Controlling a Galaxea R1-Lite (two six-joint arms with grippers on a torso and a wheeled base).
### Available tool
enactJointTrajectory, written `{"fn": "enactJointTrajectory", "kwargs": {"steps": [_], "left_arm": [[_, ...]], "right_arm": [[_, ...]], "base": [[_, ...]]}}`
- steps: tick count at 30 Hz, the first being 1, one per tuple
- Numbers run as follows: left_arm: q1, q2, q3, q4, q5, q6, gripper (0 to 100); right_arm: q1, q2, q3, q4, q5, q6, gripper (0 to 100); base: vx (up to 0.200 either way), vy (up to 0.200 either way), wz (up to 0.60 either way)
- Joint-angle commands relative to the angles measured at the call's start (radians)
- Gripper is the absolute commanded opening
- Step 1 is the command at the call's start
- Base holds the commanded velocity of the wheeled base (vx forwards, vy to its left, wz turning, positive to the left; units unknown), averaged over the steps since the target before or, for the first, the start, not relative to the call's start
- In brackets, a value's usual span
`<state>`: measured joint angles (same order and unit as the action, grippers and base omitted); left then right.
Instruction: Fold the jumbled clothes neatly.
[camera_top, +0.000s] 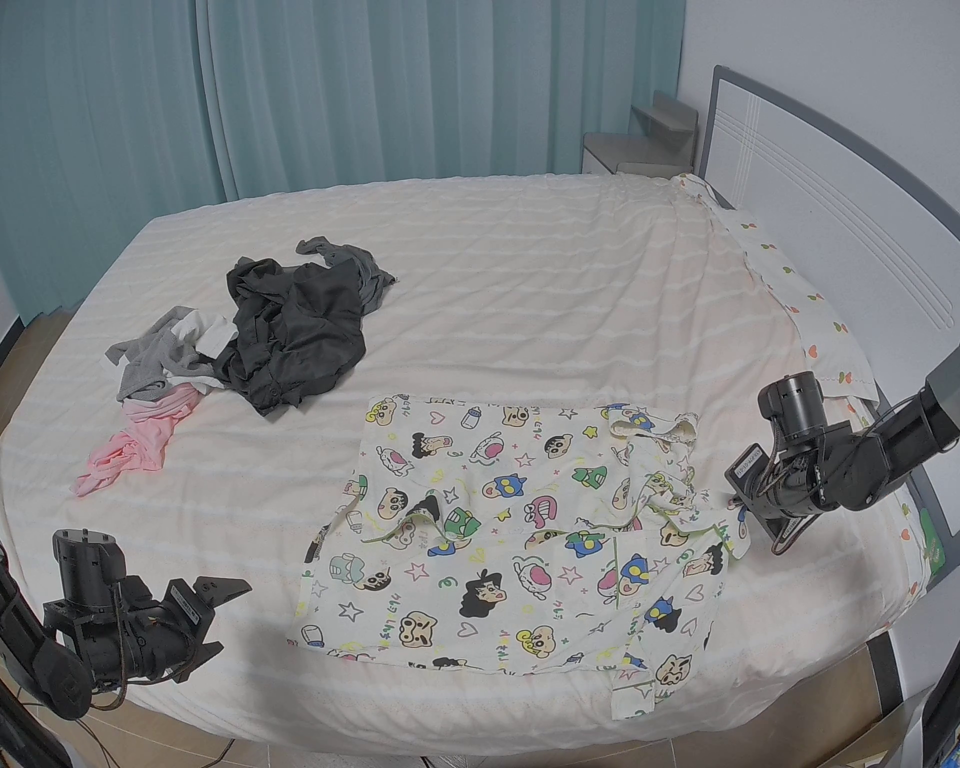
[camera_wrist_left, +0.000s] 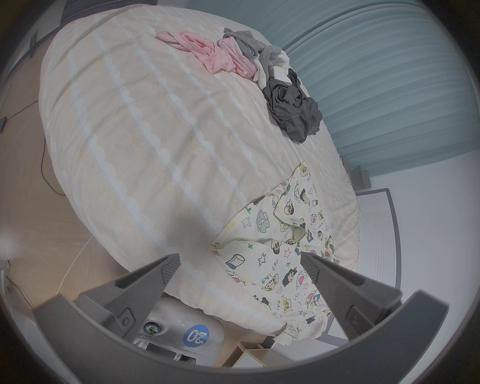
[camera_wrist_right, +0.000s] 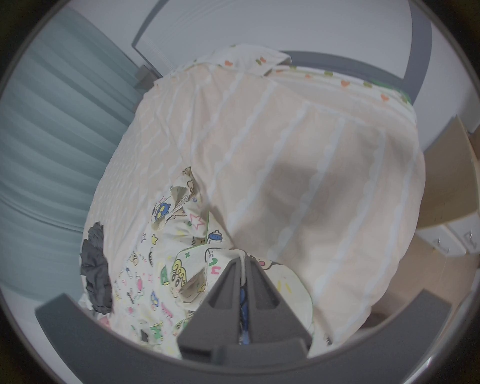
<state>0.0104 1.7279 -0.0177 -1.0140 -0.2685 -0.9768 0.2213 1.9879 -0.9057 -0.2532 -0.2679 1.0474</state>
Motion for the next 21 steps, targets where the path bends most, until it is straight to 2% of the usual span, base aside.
{"fn": "enactJointTrajectory", "kwargs": {"steps": [1, 3, 7, 18, 21], "left_arm": [[0.0, -0.001, 0.016, 0.0, 0.0, 0.0, 100], [0.0, 0.001, 0.016, 0.0, 0.0, 0.0, 100], [-0.001, -0.001, 0.016, 0.0, 0.002, 0.0, 100], [-0.003, -0.002, 0.016, 0.0, 0.002, 0.0, 100], [-0.004, -0.002, 0.016, 0.0, 0.002, 0.0, 100]], "right_arm": [[-0.03, 0.029, 0.1, -0.093, -0.056, -0.058, 0], [-0.051, 0.072, 0.143, -0.175, -0.063, -0.084, 0], [-0.074, 0.124, 0.182, -0.25, -0.086, -0.109, 0], [-0.154, 0.124, 0.238, -0.324, -0.096, -0.176, 0], [-0.171, 0.135, 0.275, -0.385, -0.094, -0.21, 0]], "base": [[0.0, 0.0, 0.0], [0.0, 0.0, 0.0], [0.0, 0.0, 0.0], [0.0, 0.0, 0.0], [0.0, 0.0, 0.0]]}}
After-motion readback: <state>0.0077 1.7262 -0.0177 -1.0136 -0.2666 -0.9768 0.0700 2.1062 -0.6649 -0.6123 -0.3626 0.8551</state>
